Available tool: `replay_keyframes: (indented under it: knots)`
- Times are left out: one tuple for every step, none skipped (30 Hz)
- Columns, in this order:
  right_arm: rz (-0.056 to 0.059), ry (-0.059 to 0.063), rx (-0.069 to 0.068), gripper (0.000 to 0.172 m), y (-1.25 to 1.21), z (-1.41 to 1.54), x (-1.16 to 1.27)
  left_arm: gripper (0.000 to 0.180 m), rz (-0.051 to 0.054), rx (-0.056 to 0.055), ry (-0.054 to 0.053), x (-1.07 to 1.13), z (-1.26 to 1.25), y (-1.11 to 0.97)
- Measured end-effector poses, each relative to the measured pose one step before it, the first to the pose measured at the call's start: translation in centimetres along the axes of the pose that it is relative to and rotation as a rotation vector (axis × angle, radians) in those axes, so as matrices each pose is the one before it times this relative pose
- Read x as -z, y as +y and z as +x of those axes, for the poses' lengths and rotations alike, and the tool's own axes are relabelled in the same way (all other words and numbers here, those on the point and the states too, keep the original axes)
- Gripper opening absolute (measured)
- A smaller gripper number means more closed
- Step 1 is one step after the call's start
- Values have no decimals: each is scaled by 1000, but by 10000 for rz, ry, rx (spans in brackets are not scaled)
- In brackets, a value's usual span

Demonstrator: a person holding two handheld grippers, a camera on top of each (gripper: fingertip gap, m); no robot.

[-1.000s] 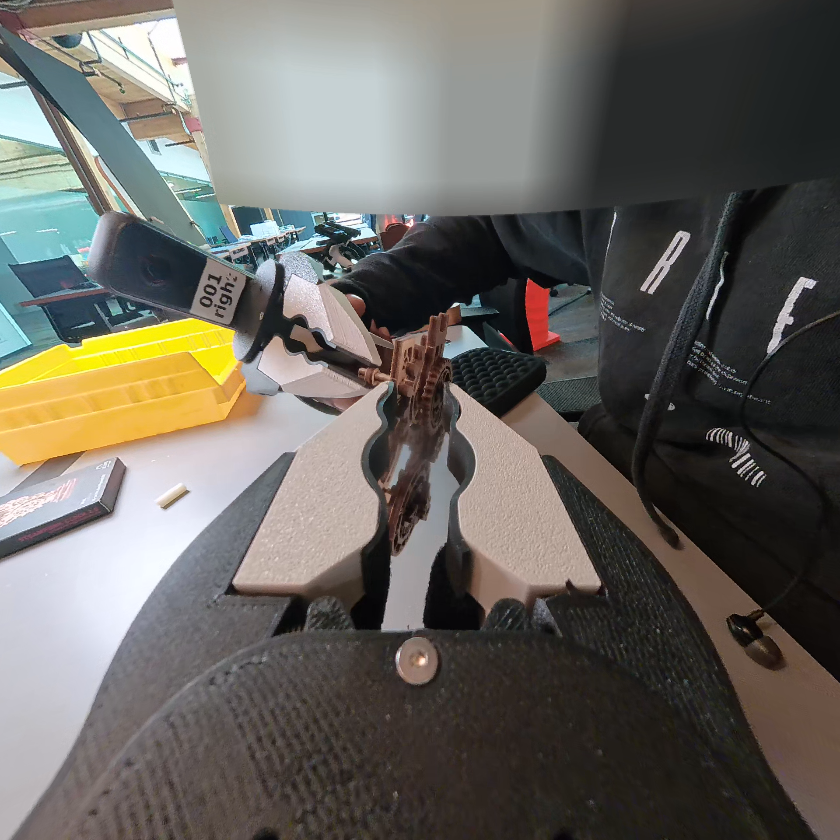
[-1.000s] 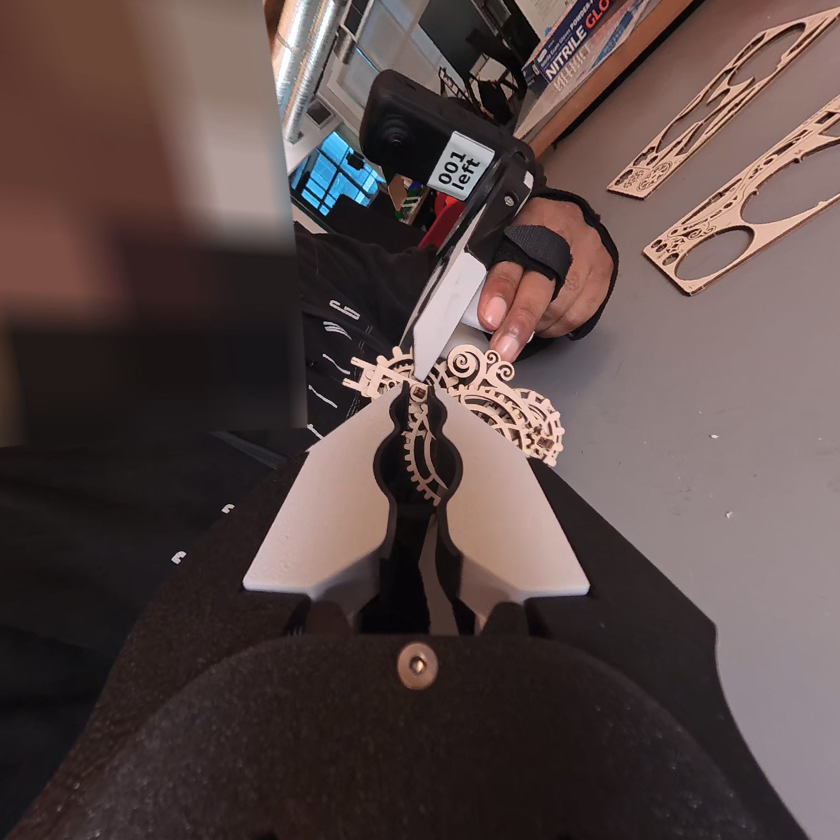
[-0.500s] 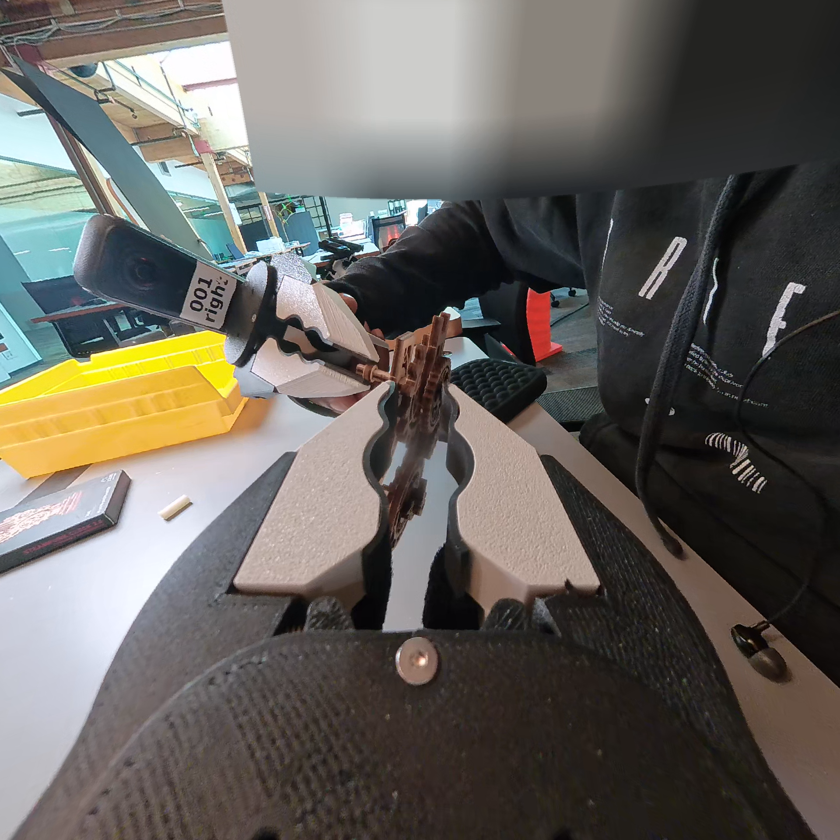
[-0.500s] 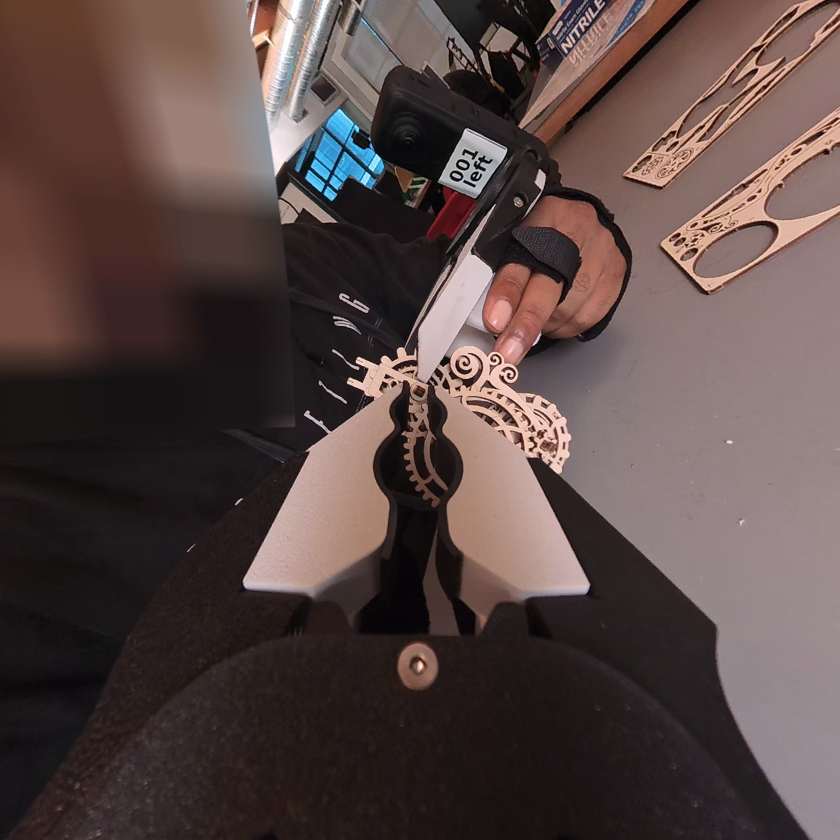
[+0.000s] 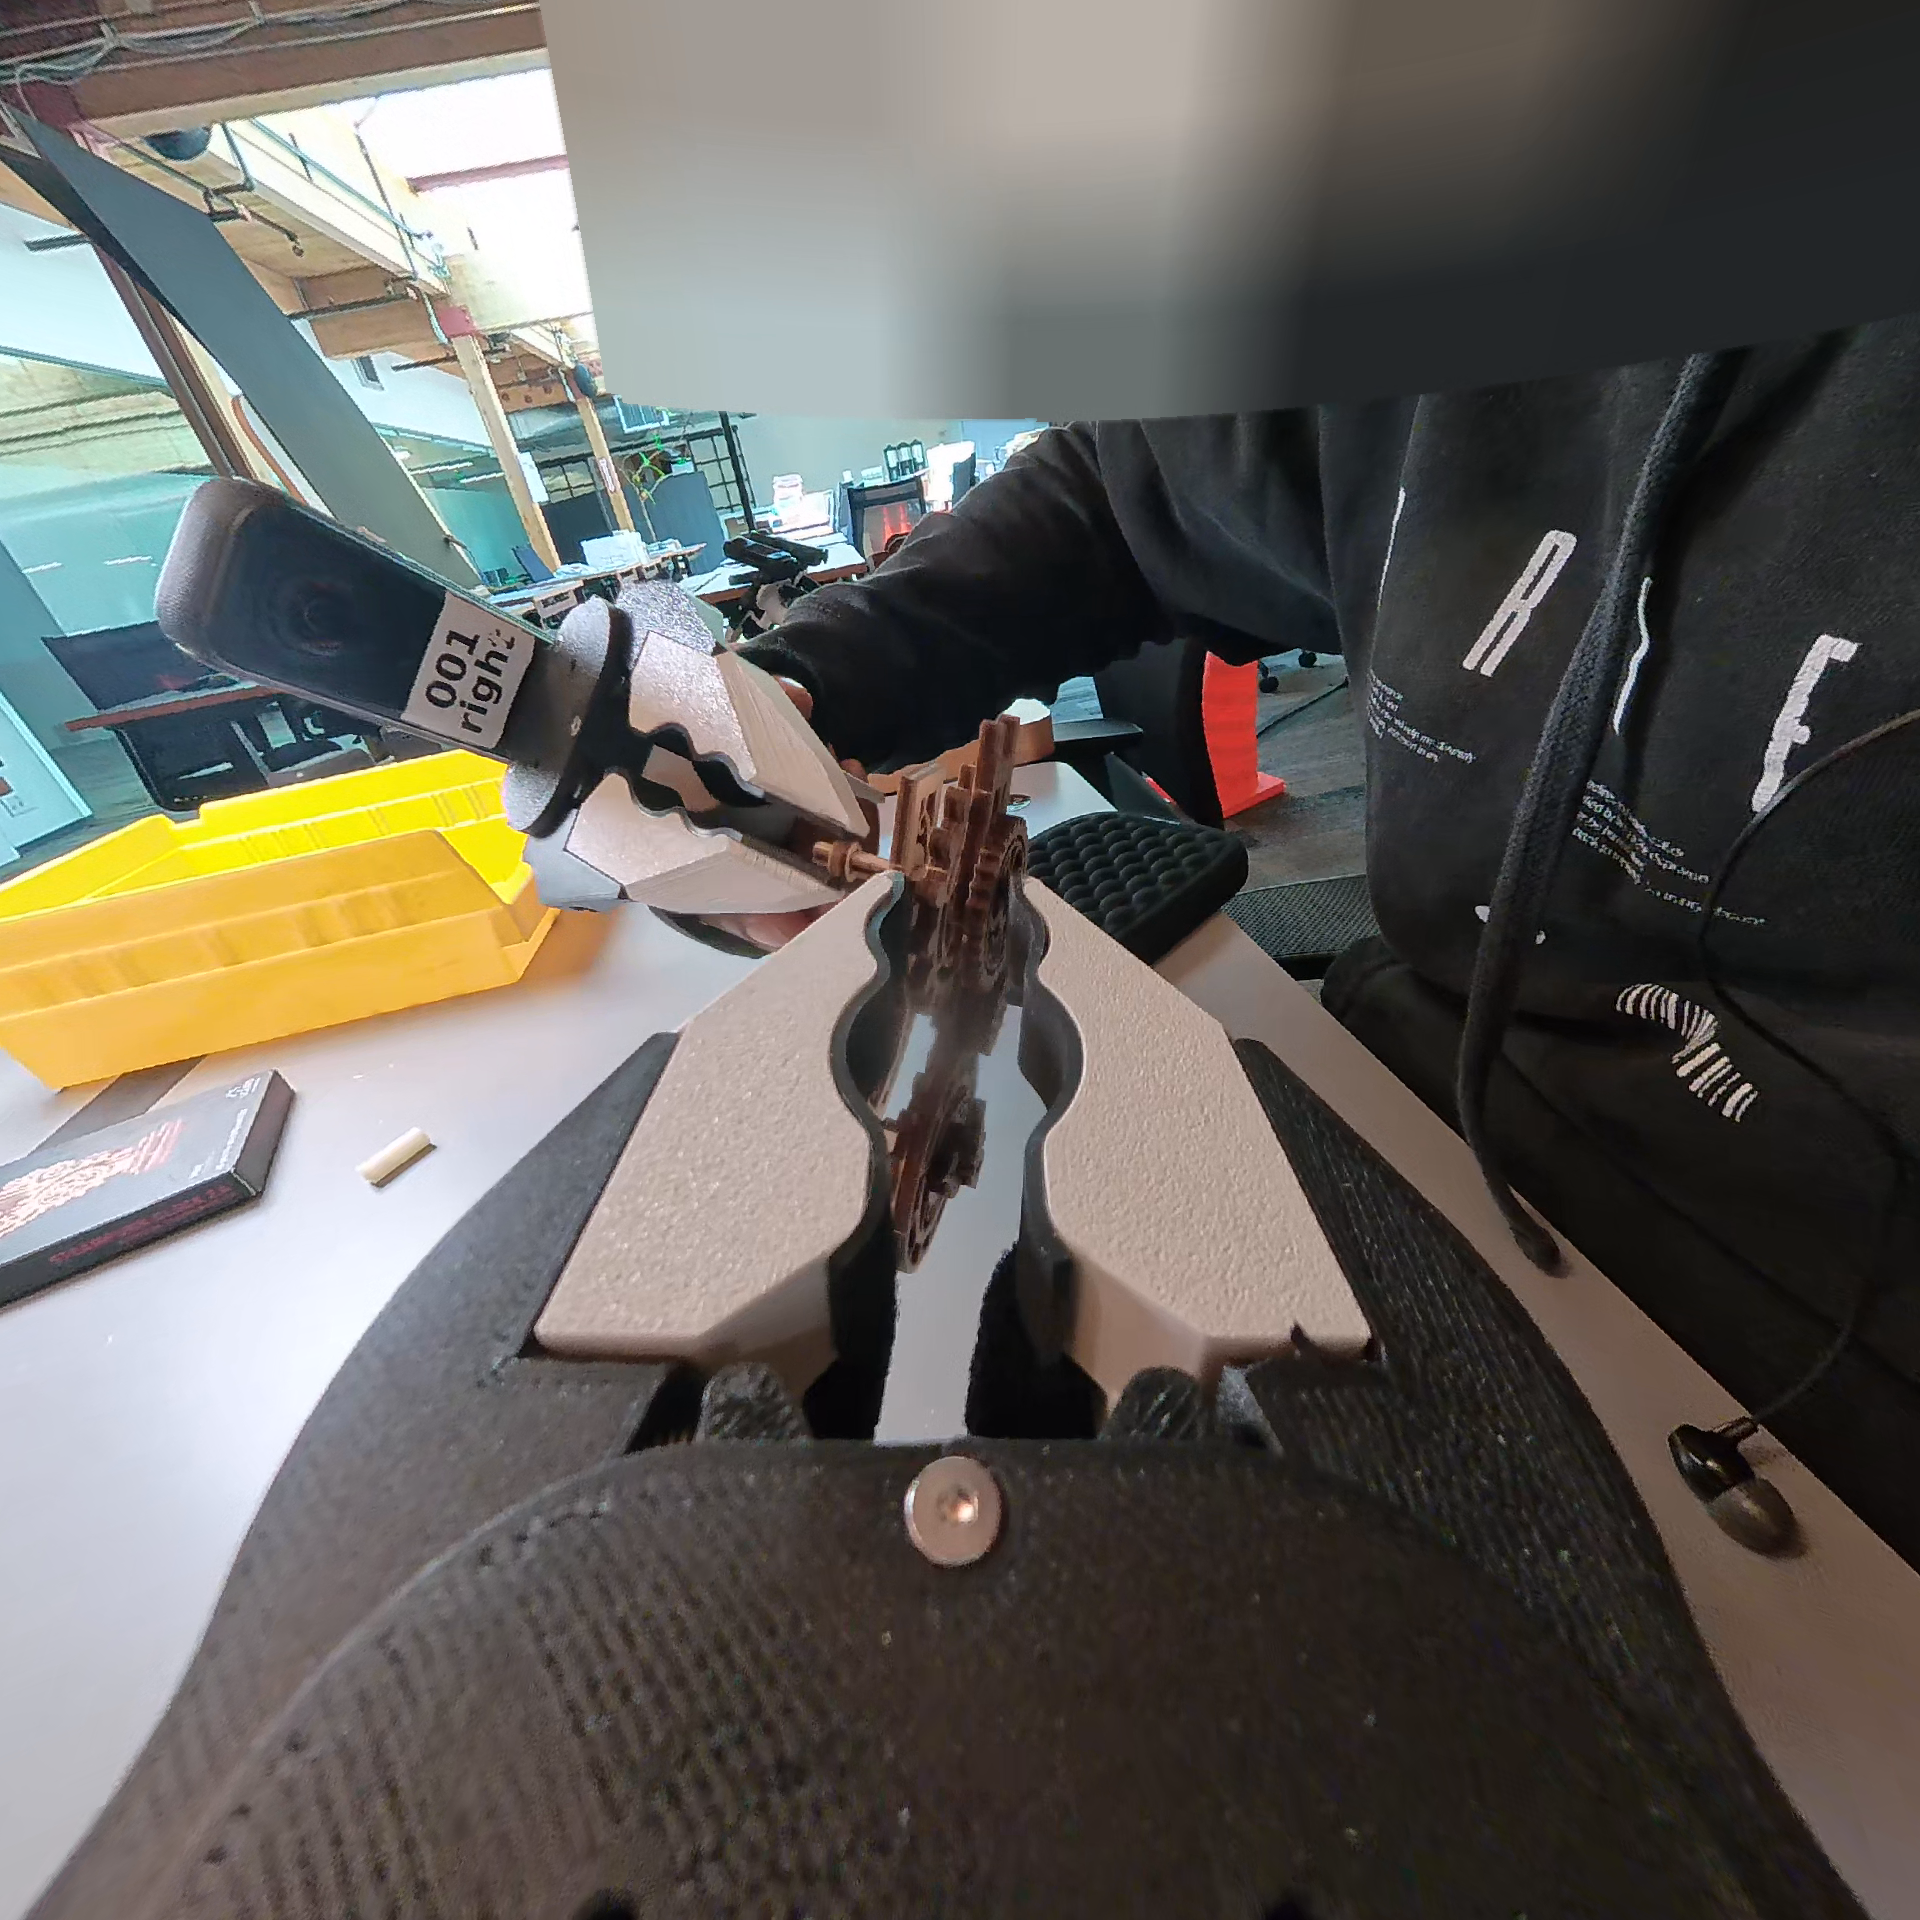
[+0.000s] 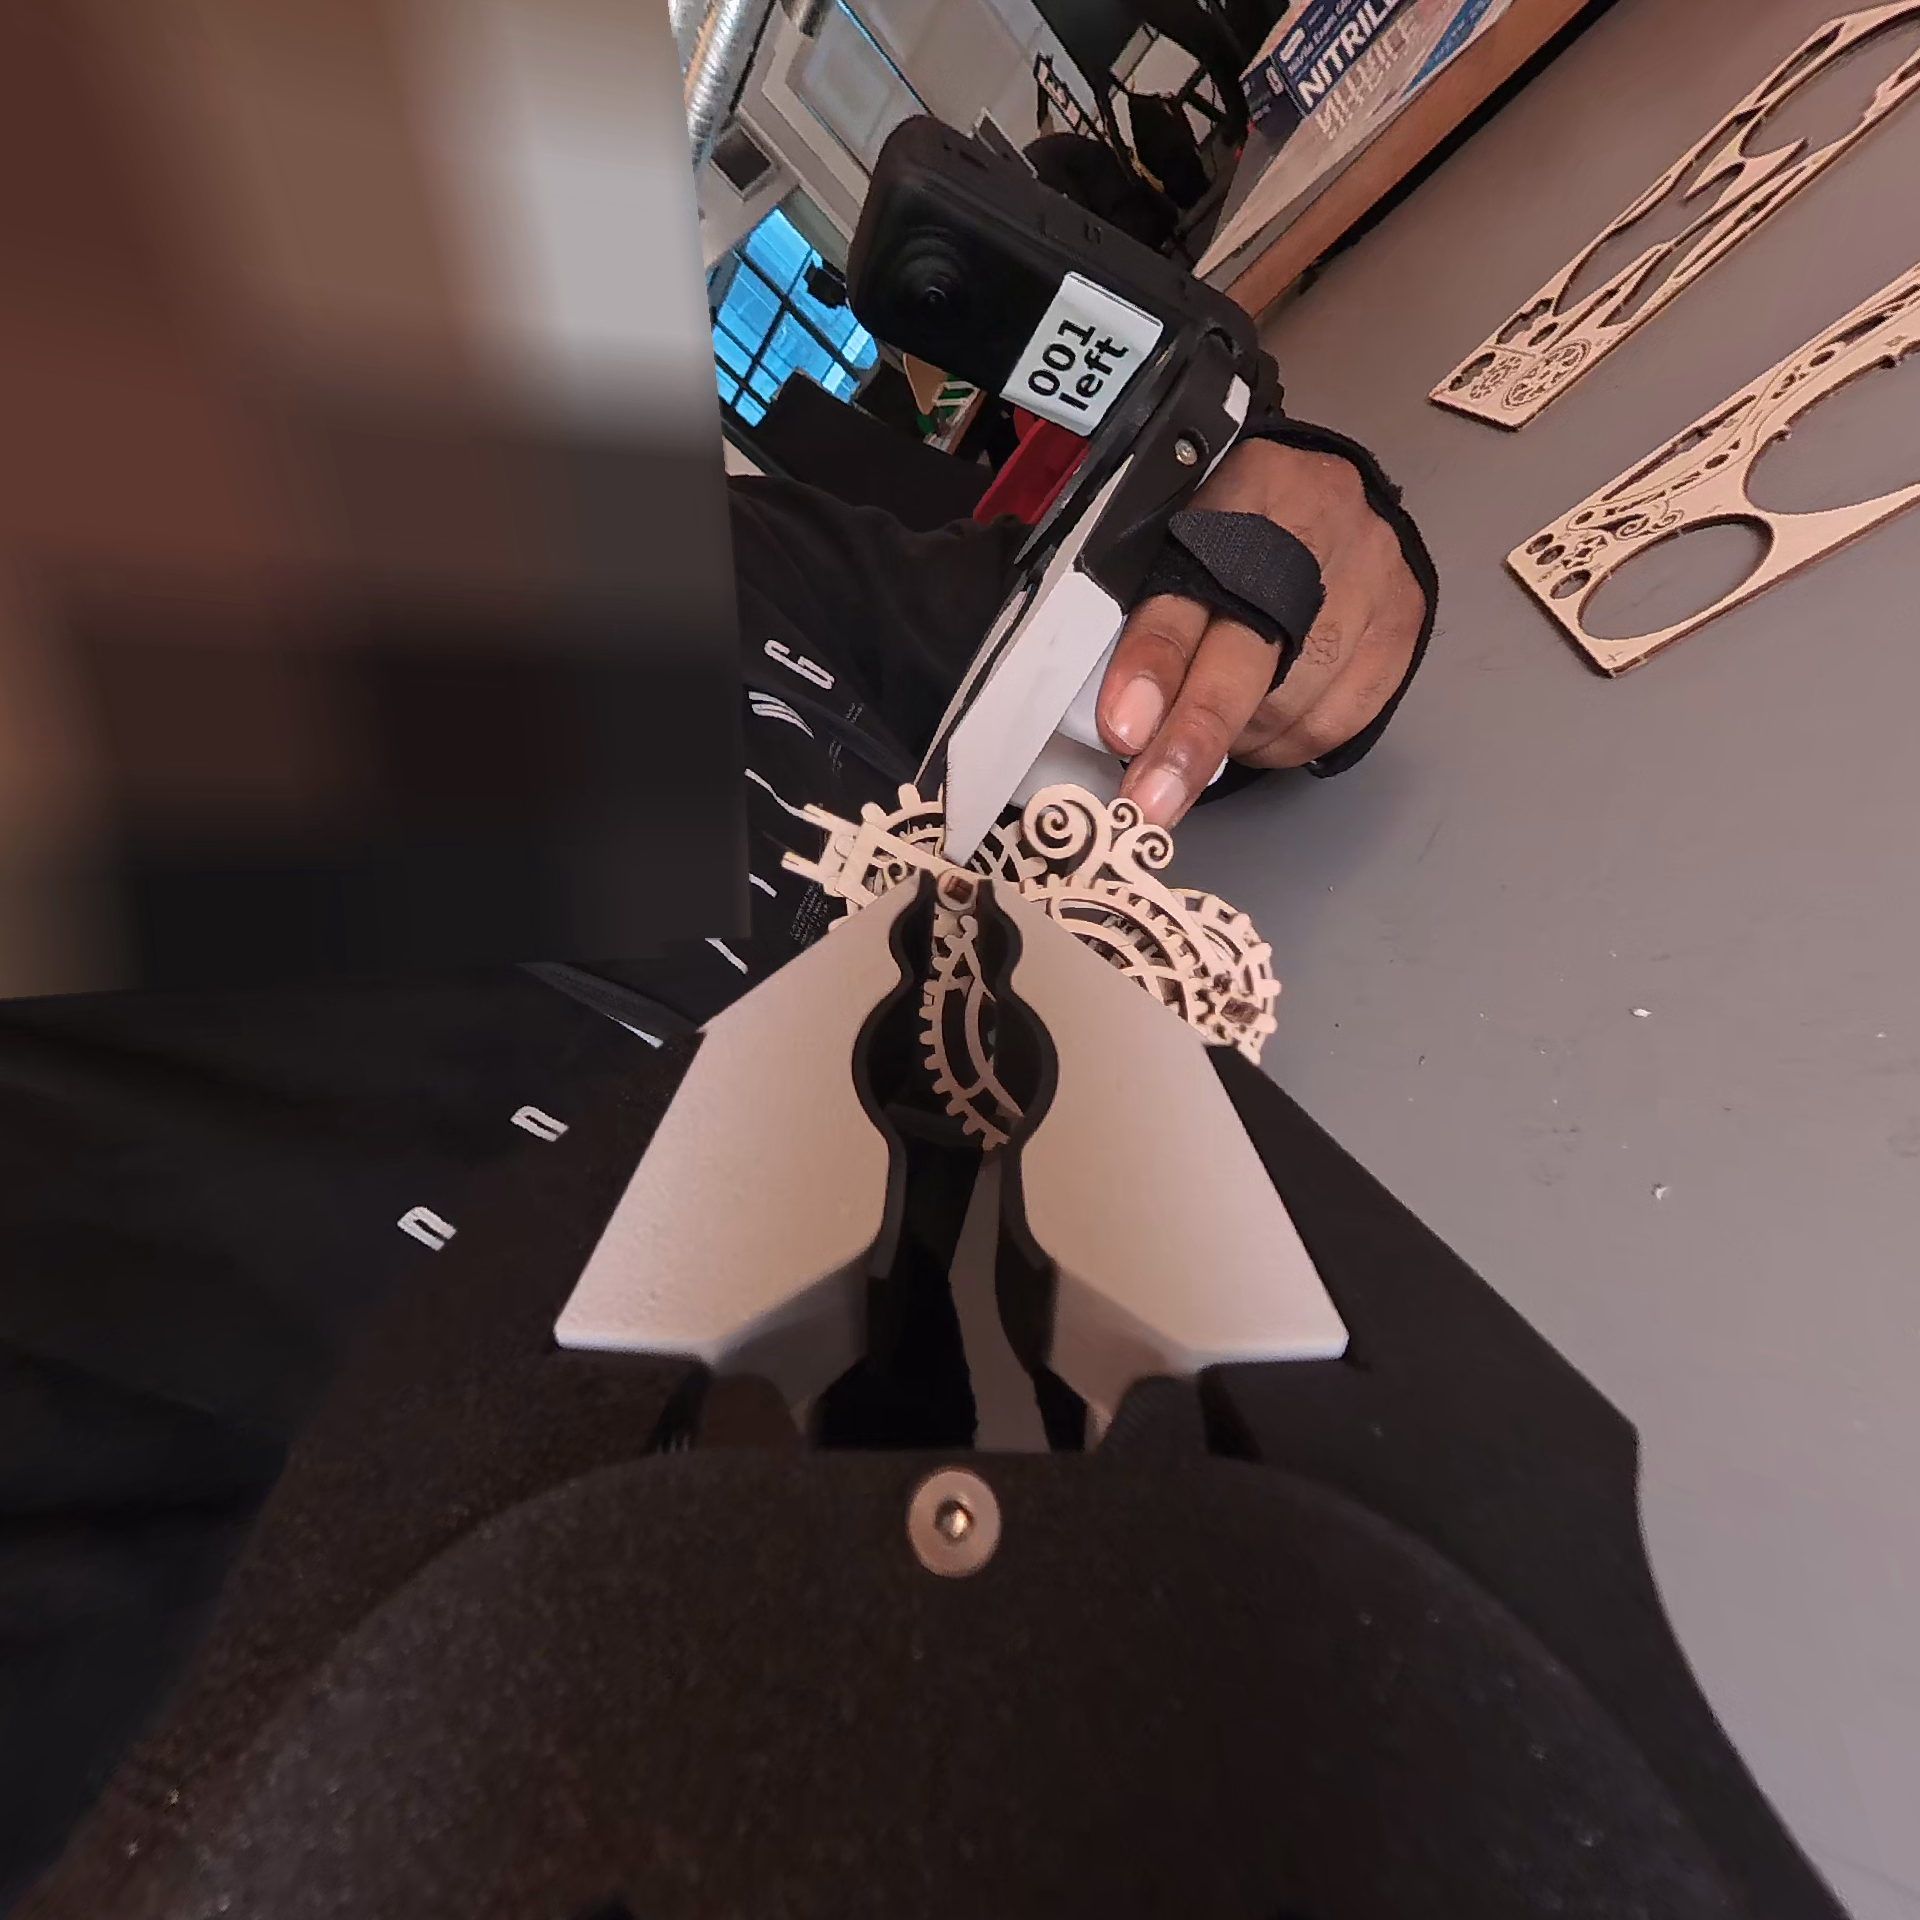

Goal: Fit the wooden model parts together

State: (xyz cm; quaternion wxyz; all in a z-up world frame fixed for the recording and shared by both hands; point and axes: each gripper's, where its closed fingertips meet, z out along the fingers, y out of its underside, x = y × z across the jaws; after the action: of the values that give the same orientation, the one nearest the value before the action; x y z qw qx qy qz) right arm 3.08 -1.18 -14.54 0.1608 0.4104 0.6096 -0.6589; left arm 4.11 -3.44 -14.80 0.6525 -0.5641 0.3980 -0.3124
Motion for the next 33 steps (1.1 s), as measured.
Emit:
replay_keyframes:
  knots:
    - [-42,8,84,6,57,17,24,15,10,-47,-10,1,28,-27]
    - [-60,-18,72,6,78,-36,60,15,21,-75,-25,26,4,-47]
    - [-62,-25,78,6,90,-64,60,12,56,-68,-46,81,-27,-131]
    - [-2,-9,68,6,-3,-75,77,10,45,-42,-59,111,-91,-126]
    - [48,36,58,6,-82,-7,79,10,11,-60,-40,93,-91,-85]
    - [18,51,54,6,-37,32,74,10,-18,-56,-52,73,-96,-54]
    - [-12,40,46,6,24,3,69,10,10,-73,-24,53,-29,-80]
    - [-5,17,38,6,21,-14,59,10,0,-40,-15,20,1,-42]
    - [-20,22,42,6,35,-10,71,10,3,-56,-15,-1,19,-21]
    - [-15,34,53,6,29,-2,63,10,-22,-81,-2,-29,60,17]
    - [14,16,50,6,-45,-35,70,10,-47,-82,12,-42,84,42]
    - [27,10,45,7,-100,-50,67,10,-55,-76,15,-60,93,52]
    - [40,11,55,7,-143,-60,70,10,-60,-90,10,-59,89,55]
    - [38,4,56,8,-165,-88,52,10,-89,-127,-7,-79,90,103]
    - [8,-1,48,9,-127,-93,5,10,-113,-166,-12,-94,100,131]
    - [-39,4,36,10,-68,-83,-42,10,-99,-161,-12,-102,122,90]
    - [-87,8,19,12,22,-55,-101,10,-118,-156,12,-118,162,100]
    - [-104,-8,16,13,83,-71,-149,10,-116,-148,16,-136,186,98]
    - [-95,-23,18,14,93,-77,-176,10,-108,-138,25,-135,181,98]
    - [-107,-11,-2,15,143,-31,-209,10,-95,-131,14,-120,161,98]
    - [-123,-7,-10,16,192,-19,-207,10,-87,-136,23,-103,171,94]
    - [-122,29,4,16,197,50,-178,10,-86,-97,11,-107,129,75]
    - [-132,67,9,16,223,119,-174,10,-95,-112,22,-84,128,99]
    - [-135,61,17,15,227,118,-141,10,-96,-91,40,-91,142,117]
    - [-103,61,6,15,196,122,-104,10,-78,-65,33,-68,122,115]
    - [-69,37,2,14,119,88,-59,10,-50,-48,13,-64,68,82]
    - [-71,40,10,13,105,61,-34,10,-47,-37,7,-40,46,66]
    - [-94,70,39,12,124,87,-37,10,-61,-52,0,-29,21,75]
    - [-114,67,57,10,137,58,-41,10,-55,-62,-7,-15,19,73]
    - [-118,73,61,8,113,45,-61,10,-48,-42,-5,-30,16,59]
    - [-103,37,72,7,88,-17,-42,10,-43,-31,9,-16,34,58]
    - [-110,96,75,7,74,65,-24,10,-43,-10,20,-16,31,72]
    - [-117,166,122,7,65,155,34,10,-92,7,-13,-24,-36,174]
